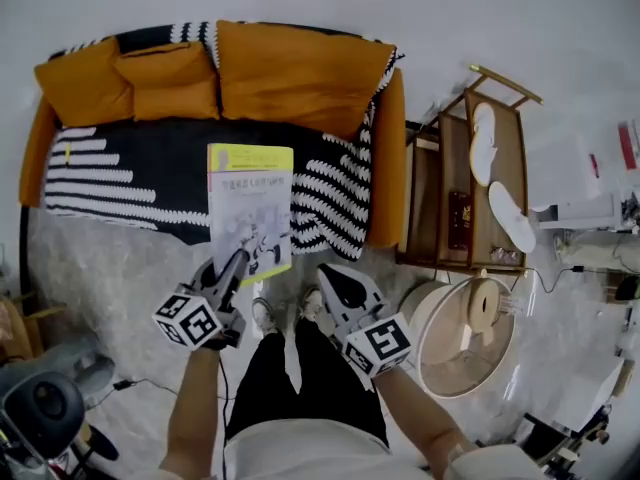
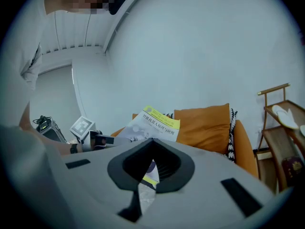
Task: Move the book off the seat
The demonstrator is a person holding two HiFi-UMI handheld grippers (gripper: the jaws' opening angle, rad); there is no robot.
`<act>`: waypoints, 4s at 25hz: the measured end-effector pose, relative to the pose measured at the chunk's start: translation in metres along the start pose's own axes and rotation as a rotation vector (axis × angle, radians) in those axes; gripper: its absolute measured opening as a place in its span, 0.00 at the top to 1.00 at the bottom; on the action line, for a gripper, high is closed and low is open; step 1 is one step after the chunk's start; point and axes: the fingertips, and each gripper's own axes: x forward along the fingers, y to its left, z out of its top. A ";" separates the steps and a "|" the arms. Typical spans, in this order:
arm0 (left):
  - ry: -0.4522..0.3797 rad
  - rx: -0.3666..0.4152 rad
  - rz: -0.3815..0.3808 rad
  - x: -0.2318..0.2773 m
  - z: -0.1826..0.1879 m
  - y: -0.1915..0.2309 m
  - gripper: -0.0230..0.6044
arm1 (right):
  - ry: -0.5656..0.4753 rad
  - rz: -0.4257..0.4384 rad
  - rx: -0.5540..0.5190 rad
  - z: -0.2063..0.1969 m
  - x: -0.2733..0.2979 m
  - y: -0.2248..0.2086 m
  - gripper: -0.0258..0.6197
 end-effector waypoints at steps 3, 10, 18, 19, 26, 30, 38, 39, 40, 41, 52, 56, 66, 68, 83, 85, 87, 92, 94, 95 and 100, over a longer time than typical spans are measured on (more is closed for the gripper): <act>-0.040 -0.019 -0.021 -0.027 0.021 -0.026 0.84 | -0.040 -0.007 -0.013 0.025 -0.012 0.019 0.93; -0.091 0.013 -0.064 -0.069 0.063 -0.063 0.84 | -0.133 -0.057 -0.056 0.071 -0.047 0.041 0.93; -0.165 0.071 -0.076 -0.127 0.101 -0.083 0.84 | -0.224 -0.143 -0.086 0.106 -0.082 0.050 0.93; -0.173 0.082 -0.073 -0.133 0.105 -0.085 0.84 | -0.237 -0.151 -0.094 0.112 -0.085 0.050 0.93; -0.249 0.128 -0.066 -0.184 0.122 -0.095 0.84 | -0.325 -0.174 -0.147 0.142 -0.094 0.072 0.93; -0.279 0.135 -0.088 -0.188 0.128 -0.105 0.84 | -0.346 -0.189 -0.173 0.154 -0.101 0.069 0.93; -0.244 0.127 -0.123 -0.190 0.126 -0.105 0.84 | -0.330 -0.218 -0.162 0.152 -0.105 0.076 0.93; -0.231 0.129 -0.127 -0.190 0.126 -0.103 0.84 | -0.326 -0.226 -0.161 0.152 -0.105 0.078 0.93; -0.217 0.133 -0.132 -0.190 0.125 -0.101 0.84 | -0.323 -0.237 -0.157 0.150 -0.105 0.079 0.93; -0.203 0.138 -0.139 -0.189 0.122 -0.100 0.84 | -0.321 -0.250 -0.152 0.146 -0.107 0.080 0.93; 0.000 0.173 -0.343 -0.125 0.078 -0.154 0.84 | -0.302 -0.536 -0.046 0.094 -0.209 0.048 0.93; 0.097 0.193 -0.455 -0.082 0.036 -0.206 0.84 | -0.341 -0.676 0.000 0.071 -0.280 0.018 0.93; 0.298 0.284 -0.675 -0.028 -0.106 -0.374 0.84 | -0.457 -0.939 0.097 -0.008 -0.497 -0.032 0.93; 0.328 0.305 -0.717 -0.022 -0.134 -0.411 0.84 | -0.477 -0.993 0.116 -0.027 -0.543 -0.039 0.93; 0.636 0.377 -0.974 -0.002 -0.332 -0.589 0.84 | -0.598 -1.382 0.267 -0.160 -0.774 -0.023 0.93; 0.681 0.392 -1.002 -0.004 -0.349 -0.601 0.84 | -0.597 -1.441 0.289 -0.176 -0.787 -0.012 0.93; 0.723 0.400 -1.028 -0.005 -0.366 -0.611 0.84 | -0.603 -1.482 0.315 -0.190 -0.797 -0.004 0.93; 0.835 0.403 -1.073 -0.004 -0.401 -0.617 0.84 | -0.594 -1.565 0.390 -0.218 -0.802 0.008 0.93; 0.876 0.403 -1.084 -0.002 -0.414 -0.616 0.84 | -0.586 -1.587 0.403 -0.222 -0.803 0.011 0.93; 0.896 0.403 -1.086 -0.001 -0.420 -0.614 0.84 | -0.581 -1.598 0.409 -0.223 -0.803 0.013 0.93; 0.965 0.398 -1.089 0.007 -0.443 -0.608 0.84 | -0.543 -1.642 0.427 -0.224 -0.798 0.016 0.93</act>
